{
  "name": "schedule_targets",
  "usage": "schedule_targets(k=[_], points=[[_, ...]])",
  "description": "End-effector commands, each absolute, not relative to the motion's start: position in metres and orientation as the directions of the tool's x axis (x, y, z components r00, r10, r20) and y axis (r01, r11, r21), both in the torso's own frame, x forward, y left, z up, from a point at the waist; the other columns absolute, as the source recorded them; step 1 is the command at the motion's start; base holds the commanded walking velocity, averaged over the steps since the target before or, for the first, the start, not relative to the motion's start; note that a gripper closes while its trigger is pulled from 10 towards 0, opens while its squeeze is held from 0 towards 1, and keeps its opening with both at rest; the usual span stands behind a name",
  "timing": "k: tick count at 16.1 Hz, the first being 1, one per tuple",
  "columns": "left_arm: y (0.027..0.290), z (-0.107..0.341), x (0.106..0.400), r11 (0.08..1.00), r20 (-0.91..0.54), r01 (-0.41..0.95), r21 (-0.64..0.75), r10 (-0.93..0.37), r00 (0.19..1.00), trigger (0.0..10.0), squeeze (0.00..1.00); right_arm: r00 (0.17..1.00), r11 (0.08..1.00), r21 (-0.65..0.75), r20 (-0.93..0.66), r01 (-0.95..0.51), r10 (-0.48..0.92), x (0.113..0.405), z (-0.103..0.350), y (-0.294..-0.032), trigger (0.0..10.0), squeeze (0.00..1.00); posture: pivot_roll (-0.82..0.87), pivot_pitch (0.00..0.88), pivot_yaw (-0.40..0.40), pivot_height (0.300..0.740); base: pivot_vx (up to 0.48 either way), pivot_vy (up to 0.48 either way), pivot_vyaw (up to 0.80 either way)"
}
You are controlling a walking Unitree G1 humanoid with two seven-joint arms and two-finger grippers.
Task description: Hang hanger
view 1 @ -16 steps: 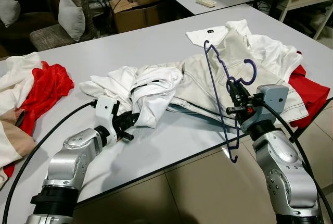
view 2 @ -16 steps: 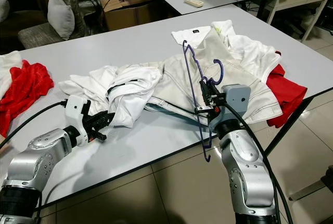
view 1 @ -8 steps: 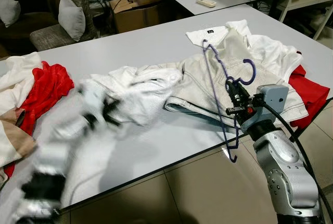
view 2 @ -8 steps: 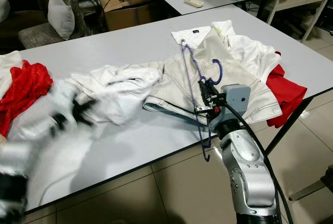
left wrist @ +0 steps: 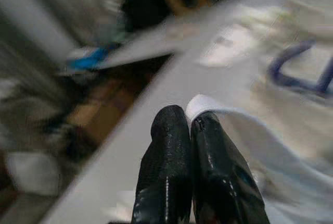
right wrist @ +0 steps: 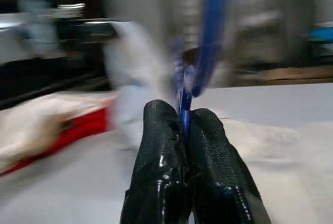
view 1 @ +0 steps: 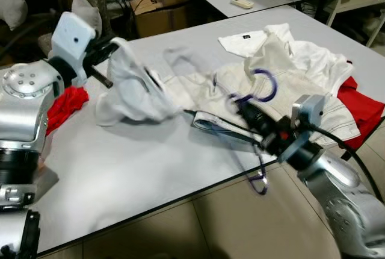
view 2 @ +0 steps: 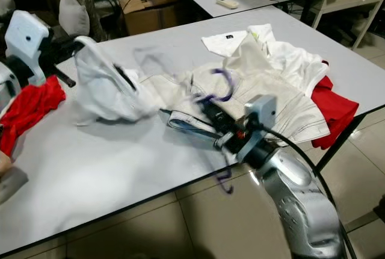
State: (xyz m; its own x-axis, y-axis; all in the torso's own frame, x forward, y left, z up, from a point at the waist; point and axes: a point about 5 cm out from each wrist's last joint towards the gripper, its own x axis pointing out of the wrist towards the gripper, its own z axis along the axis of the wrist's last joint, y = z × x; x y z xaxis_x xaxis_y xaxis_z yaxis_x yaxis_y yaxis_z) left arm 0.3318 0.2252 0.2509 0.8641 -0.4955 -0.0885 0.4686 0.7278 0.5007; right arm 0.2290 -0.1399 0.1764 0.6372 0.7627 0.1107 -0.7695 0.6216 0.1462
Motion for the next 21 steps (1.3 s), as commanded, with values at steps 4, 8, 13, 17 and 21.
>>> schedule_targets(k=[4,8,13,17,21], points=[[0.224,0.216,0.328,0.695,-0.238,0.516,0.501,-0.463,0.854,0.0,0.0,0.497,0.479,0.205,0.038,-0.853,0.867,0.208,0.165,-0.134,10.0,0.0,-0.06,0.0,0.082,0.74,0.0,0.0,0.0],[0.216,0.219,0.327,0.659,-0.252,0.561,0.501,-0.509,0.823,0.0,0.0,0.465,0.45,0.231,0.011,-0.863,0.885,0.206,0.164,-0.134,10.0,0.0,-0.06,0.0,0.077,0.74,0.0,0.0,0.0],[0.211,0.222,0.315,0.578,-0.322,0.64,0.506,-0.562,0.762,0.0,0.0,0.513,0.501,0.241,-0.016,-0.831,0.859,0.217,0.159,-0.128,10.0,0.0,-0.05,0.0,0.069,0.74,0.0,0.0,0.0],[0.206,0.217,0.311,0.563,-0.347,0.67,0.484,-0.579,0.738,0.0,0.0,0.581,0.576,0.229,-0.05,-0.785,0.812,0.228,0.154,-0.129,10.0,0.0,-0.05,0.0,0.068,0.74,0.0,0.0,0.0],[0.203,0.216,0.31,0.561,-0.347,0.678,0.475,-0.588,0.73,0.0,0.0,0.607,0.6,0.23,-0.05,-0.766,0.793,0.233,0.154,-0.13,10.0,0.0,-0.05,0.0,0.066,0.74,0.0,0.0,0.0]])
